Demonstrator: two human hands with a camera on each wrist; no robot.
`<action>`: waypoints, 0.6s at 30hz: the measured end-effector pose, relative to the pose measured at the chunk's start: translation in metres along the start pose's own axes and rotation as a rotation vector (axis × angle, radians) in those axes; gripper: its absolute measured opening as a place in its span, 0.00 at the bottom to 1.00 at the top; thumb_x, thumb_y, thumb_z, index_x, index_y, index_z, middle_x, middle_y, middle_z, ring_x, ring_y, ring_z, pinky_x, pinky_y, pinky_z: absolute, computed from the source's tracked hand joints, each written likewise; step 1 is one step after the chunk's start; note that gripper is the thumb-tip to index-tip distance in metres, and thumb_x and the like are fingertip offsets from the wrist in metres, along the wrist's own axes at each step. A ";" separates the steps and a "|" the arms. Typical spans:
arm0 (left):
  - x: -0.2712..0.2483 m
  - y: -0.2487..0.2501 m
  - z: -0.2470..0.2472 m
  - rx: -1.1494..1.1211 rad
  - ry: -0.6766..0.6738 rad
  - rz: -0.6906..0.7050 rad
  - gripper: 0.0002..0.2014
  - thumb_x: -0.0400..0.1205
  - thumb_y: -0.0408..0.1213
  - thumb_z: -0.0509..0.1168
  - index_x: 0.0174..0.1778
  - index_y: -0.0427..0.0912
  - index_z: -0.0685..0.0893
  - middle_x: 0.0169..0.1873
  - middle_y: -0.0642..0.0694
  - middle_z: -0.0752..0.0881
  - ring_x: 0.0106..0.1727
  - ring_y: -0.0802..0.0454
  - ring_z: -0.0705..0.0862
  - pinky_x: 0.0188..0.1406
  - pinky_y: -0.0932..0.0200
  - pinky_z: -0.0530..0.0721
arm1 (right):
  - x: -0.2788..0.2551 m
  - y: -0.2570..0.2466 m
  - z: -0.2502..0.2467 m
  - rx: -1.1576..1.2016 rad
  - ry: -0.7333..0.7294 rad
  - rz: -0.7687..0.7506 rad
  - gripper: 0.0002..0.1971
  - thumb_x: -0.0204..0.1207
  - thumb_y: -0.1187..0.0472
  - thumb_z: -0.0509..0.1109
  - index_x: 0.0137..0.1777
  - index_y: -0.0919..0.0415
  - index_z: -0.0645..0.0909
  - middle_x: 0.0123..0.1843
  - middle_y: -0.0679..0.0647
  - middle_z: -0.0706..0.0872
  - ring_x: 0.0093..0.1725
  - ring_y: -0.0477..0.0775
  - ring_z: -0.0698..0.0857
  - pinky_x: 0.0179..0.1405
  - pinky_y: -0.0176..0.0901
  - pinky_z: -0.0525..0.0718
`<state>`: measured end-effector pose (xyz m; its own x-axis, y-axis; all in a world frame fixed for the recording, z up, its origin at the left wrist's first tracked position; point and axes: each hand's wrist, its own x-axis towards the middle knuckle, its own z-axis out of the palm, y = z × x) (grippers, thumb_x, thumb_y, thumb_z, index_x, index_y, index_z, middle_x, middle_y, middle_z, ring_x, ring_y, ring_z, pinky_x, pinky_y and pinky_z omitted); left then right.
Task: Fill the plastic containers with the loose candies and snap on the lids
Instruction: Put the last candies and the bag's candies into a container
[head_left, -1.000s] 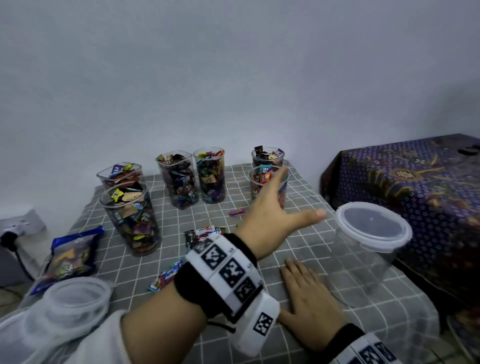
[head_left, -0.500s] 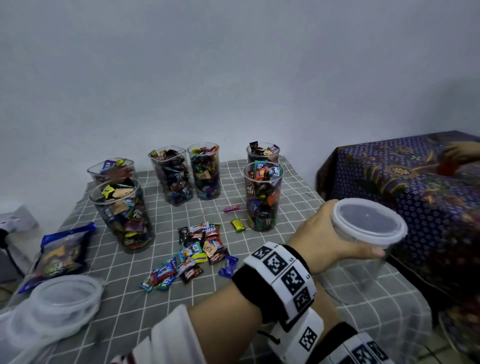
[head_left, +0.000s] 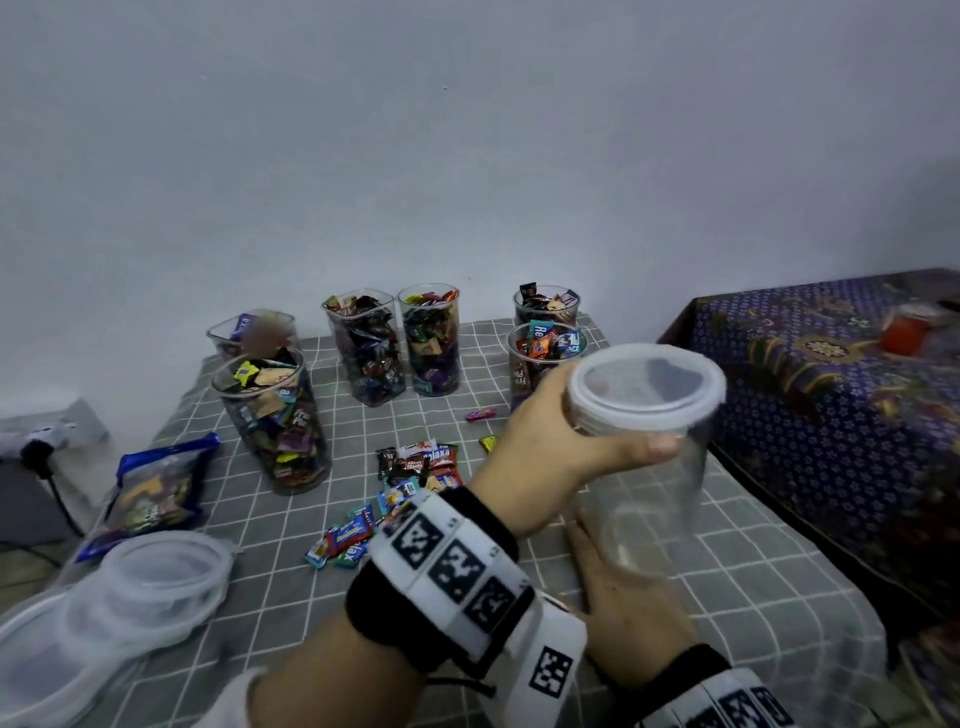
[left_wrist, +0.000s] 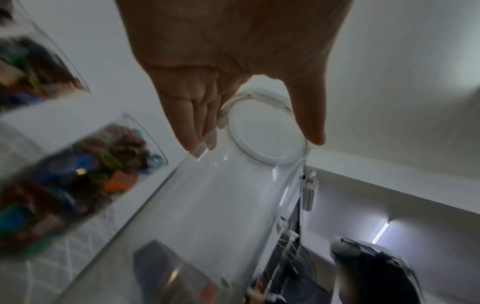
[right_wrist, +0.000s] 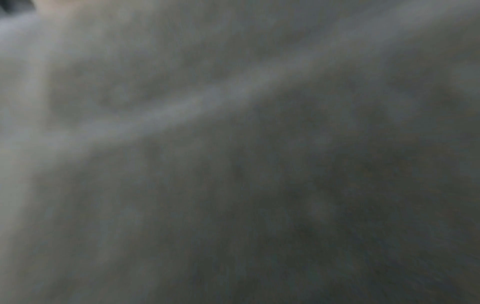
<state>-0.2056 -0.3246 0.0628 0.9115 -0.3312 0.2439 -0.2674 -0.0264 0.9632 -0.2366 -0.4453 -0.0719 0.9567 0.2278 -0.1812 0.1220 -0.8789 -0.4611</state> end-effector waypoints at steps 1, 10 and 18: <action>-0.005 0.001 -0.011 0.013 -0.004 0.005 0.30 0.64 0.33 0.81 0.60 0.51 0.80 0.53 0.58 0.88 0.58 0.62 0.85 0.61 0.64 0.80 | 0.005 0.004 -0.009 -0.017 0.074 0.009 0.54 0.59 0.21 0.35 0.83 0.52 0.45 0.85 0.53 0.48 0.83 0.52 0.52 0.80 0.42 0.49; -0.069 -0.008 -0.091 0.167 0.093 -0.064 0.40 0.55 0.44 0.81 0.65 0.51 0.77 0.57 0.60 0.87 0.58 0.64 0.84 0.53 0.74 0.80 | 0.009 -0.008 -0.011 -0.281 0.006 0.028 0.75 0.33 0.21 0.09 0.84 0.55 0.42 0.85 0.51 0.40 0.84 0.48 0.41 0.81 0.45 0.39; -0.091 -0.029 -0.123 0.170 0.204 -0.079 0.45 0.52 0.50 0.81 0.67 0.50 0.76 0.61 0.55 0.85 0.63 0.59 0.82 0.66 0.58 0.78 | 0.008 -0.011 -0.013 -0.294 -0.007 0.036 0.60 0.56 0.19 0.25 0.84 0.56 0.42 0.85 0.51 0.41 0.84 0.48 0.41 0.80 0.44 0.39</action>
<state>-0.2419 -0.1773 0.0262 0.9711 -0.1252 0.2030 -0.2258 -0.2086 0.9516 -0.2267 -0.4393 -0.0575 0.9600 0.1961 -0.1998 0.1602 -0.9700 -0.1827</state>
